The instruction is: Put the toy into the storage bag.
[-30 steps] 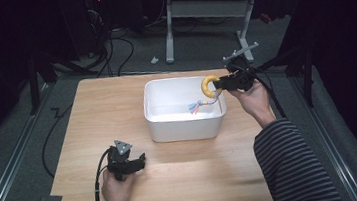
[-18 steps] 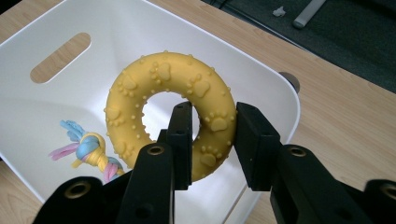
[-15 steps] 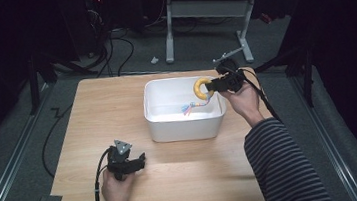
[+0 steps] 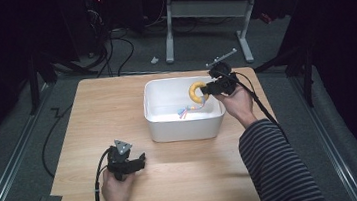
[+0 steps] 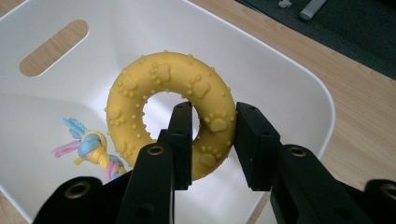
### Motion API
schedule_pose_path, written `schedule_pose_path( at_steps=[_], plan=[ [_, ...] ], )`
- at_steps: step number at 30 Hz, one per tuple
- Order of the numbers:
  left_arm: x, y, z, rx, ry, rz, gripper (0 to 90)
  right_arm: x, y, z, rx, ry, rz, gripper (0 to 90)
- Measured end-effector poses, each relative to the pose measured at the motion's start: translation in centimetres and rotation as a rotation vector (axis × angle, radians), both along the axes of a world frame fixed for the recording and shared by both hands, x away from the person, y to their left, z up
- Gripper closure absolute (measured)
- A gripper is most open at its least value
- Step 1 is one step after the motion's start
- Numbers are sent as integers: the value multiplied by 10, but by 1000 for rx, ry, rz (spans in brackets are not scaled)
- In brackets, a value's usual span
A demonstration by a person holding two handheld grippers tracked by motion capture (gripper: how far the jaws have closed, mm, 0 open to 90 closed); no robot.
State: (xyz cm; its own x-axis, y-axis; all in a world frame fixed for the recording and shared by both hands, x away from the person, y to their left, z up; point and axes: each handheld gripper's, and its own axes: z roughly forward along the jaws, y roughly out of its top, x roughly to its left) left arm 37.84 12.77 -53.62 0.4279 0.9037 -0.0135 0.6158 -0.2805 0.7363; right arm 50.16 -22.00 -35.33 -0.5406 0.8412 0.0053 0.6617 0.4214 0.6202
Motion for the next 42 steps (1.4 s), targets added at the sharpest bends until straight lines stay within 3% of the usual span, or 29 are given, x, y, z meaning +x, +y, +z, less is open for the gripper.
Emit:
schedule_pose_path(
  at_steps=[16, 24, 42],
  plan=[
    [0, 0, 0, 2, 0, -3, 215, 3, 19, -20, -63, 51, 40, 687],
    [0, 0, 0, 2, 0, -3, 215, 3, 27, -30, -80, 101, 61, 687],
    [0, 0, 0, 1, 1, -4, 214, -7, 36, -36, -106, 168, 131, 687]
  ],
)
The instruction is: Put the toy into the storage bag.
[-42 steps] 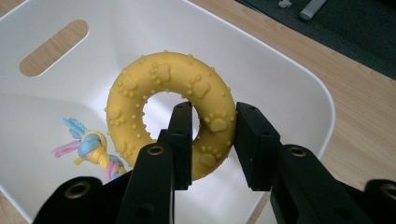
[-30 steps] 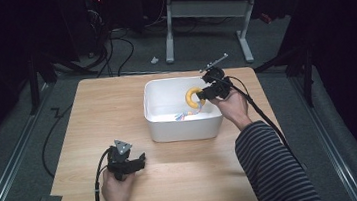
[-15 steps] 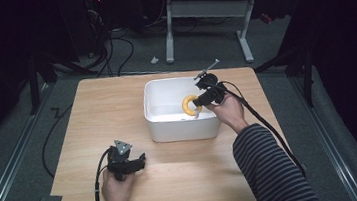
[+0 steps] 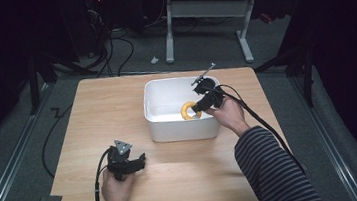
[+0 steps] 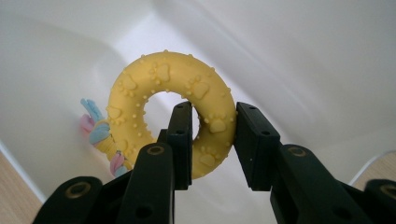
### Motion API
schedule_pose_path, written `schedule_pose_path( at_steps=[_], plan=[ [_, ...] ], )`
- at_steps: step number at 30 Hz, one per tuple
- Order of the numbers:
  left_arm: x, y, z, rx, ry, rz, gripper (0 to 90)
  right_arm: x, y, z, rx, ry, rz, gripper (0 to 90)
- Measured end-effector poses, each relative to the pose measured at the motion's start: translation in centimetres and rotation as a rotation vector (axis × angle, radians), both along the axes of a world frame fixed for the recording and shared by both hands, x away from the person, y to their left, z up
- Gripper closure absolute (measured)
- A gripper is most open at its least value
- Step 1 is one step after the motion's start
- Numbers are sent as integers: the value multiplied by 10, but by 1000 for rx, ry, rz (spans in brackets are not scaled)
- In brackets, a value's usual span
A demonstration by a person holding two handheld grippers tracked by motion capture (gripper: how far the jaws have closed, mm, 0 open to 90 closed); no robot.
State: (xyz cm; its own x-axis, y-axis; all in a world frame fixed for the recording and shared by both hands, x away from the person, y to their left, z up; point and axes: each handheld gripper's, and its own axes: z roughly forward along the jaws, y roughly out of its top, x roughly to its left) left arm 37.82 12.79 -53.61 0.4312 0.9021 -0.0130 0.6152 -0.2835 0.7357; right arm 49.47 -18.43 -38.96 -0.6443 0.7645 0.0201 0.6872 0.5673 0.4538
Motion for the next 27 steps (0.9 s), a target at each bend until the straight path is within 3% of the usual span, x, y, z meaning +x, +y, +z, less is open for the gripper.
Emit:
schedule_pose_path(
  at_steps=[25, 27],
  plan=[
    [0, 0, 0, 0, -1, 1, 214, -11, 4, 3, -11, -1, 34, 679],
    [0, 0, 0, 1, -1, 1, 214, -10, 4, 2, -33, -8, 38, 561]
  ],
)
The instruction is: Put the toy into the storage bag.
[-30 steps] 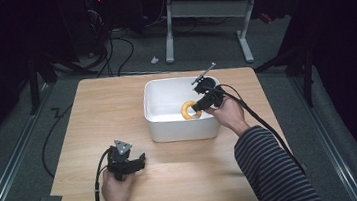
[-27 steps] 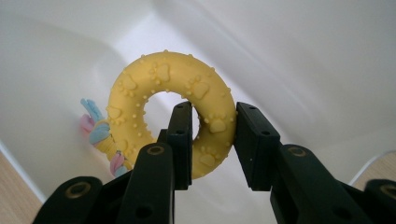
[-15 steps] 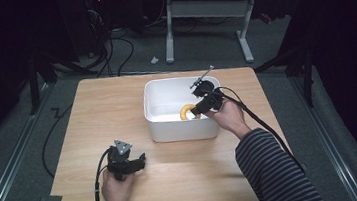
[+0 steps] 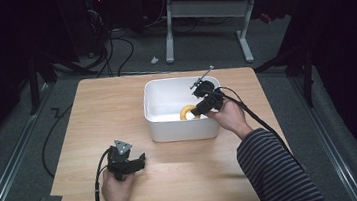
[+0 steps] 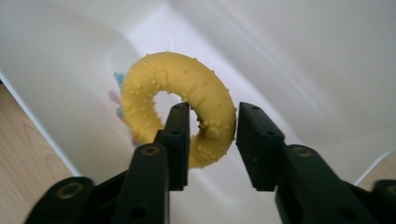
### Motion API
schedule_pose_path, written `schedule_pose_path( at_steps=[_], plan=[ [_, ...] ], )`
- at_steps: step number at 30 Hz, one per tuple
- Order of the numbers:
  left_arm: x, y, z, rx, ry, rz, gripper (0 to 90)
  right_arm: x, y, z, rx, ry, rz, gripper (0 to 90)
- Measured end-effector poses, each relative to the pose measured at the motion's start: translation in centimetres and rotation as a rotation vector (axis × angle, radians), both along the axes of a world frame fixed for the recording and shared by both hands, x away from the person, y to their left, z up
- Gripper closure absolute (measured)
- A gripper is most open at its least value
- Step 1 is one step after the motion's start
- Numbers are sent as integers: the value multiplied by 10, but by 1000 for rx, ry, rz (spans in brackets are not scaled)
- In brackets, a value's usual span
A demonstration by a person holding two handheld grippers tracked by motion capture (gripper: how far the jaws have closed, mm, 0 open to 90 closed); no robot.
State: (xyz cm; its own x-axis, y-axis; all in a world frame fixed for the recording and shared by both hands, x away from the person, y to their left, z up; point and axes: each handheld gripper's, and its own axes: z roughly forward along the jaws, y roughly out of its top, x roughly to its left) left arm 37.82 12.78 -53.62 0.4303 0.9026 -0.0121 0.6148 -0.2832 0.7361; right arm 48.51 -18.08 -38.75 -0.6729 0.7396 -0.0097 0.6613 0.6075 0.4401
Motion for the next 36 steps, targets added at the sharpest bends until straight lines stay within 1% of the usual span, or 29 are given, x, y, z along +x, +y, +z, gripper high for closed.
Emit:
schedule_pose_path(
  at_steps=[1, 2, 3, 4, 5, 7, 10, 11, 12, 13, 15, 17, 19, 20, 21, 22, 23, 27, 28, 29, 30, 31, 33, 34, 36],
  plan=[
    [0, 0, 0, 0, 0, 0, 214, 0, -1, 1, 1, -2, -11, 532],
    [0, 0, 0, 0, 0, 0, 214, 0, -1, 1, 1, -2, -11, 532],
    [0, 0, 0, 1, 0, -1, 214, 0, -5, 4, 11, -18, -19, 493],
    [0, 0, 0, 1, 0, -1, 213, 0, -5, 4, 11, -18, -19, 493],
    [0, 0, 0, -1, 0, 0, 213, -1, -9, 8, 14, -25, -30, 450],
    [0, 0, 0, -1, 0, 0, 213, -4, -13, 12, 15, -43, -30, 445],
    [0, 0, 0, 0, 1, -1, 213, -8, -22, 17, 48, -68, -40, 431],
    [0, 0, 0, 0, 1, -1, 213, -8, -22, 17, 48, -68, -40, 431],
    [0, 0, 0, 0, 1, -1, 213, -10, -26, 18, 52, -78, -47, 425],
    [0, 0, 0, -1, 0, -1, 213, -11, -34, 21, 54, -94, -62, 408],
    [0, 0, 0, 0, 0, -1, 213, -12, -45, 24, 71, -115, -77, 405],
    [0, 0, 0, 1, 1, -1, 213, -14, -55, 28, 92, -126, -100, 402],
    [0, 0, 0, 0, 1, -1, 213, -17, -65, 32, 102, -140, -114, 397],
    [0, 0, 0, 0, 1, -1, 213, -17, -65, 32, 102, -140, -114, 397],
    [0, 0, 0, 0, 1, -1, 213, -20, -75, 35, 125, -152, -130, 397],
    [0, 0, 0, 0, 1, -1, 213, -20, -75, 35, 125, -152, -130, 397],
    [0, 0, 0, 0, 0, -1, 213, -24, -83, 39, 137, -161, -140, 397],
    [0, 0, 0, 0, 1, -1, 213, -31, -98, 45, 153, -200, -156, 403],
    [0, 0, 0, 0, 1, -1, 213, -31, -98, 45, 153, -200, -156, 403],
    [0, 0, 0, 0, 0, -1, 213, -35, -105, 47, 162, -237, -174, 413],
    [0, 0, 0, 0, 0, -1, 213, -35, -105, 47, 162, -237, -174, 413],
    [0, 0, 0, 0, 1, -1, 213, -39, -113, 50, 181, -248, -192, 417],
    [0, 0, 0, 0, 1, -1, 213, -42, -120, 51, 188, -265, -202, 418],
    [0, 0, 0, 0, 1, -1, 213, -42, -120, 51, 188, -265, -202, 418],
    [0, 0, 0, -1, 0, 0, 213, -46, -130, 53, 199, -282, -221, 419]
  ],
)
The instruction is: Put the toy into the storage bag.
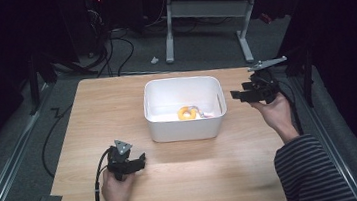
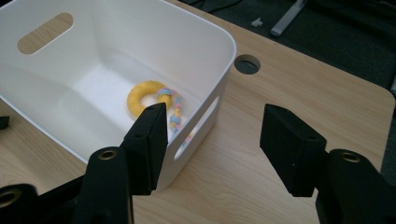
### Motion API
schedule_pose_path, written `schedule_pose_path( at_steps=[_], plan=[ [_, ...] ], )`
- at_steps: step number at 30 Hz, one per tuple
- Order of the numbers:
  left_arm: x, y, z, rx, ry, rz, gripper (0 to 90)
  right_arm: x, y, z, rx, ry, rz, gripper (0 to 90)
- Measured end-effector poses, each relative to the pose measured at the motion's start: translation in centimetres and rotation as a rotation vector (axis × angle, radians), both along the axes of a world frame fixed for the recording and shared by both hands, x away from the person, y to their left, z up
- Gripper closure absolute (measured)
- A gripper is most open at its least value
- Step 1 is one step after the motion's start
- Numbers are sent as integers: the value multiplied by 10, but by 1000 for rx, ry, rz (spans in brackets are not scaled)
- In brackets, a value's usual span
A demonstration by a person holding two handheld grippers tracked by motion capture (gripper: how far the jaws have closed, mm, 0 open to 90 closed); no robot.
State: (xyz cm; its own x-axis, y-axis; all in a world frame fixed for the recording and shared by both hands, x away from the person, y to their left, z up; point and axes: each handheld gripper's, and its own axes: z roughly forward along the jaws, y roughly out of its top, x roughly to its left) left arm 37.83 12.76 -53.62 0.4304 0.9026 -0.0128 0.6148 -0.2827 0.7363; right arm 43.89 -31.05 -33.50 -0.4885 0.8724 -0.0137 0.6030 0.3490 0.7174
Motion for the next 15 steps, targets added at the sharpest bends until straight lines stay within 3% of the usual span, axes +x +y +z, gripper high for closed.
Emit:
schedule_pose_path(
  at_steps=[10, 15],
  plan=[
    [0, 0, 0, 1, 0, -1, 213, -15, -27, -4, 17, -11, -38, 416],
    [0, 0, 0, 1, 0, -1, 213, -29, -42, -15, 35, -22, -59, 406]
  ],
)
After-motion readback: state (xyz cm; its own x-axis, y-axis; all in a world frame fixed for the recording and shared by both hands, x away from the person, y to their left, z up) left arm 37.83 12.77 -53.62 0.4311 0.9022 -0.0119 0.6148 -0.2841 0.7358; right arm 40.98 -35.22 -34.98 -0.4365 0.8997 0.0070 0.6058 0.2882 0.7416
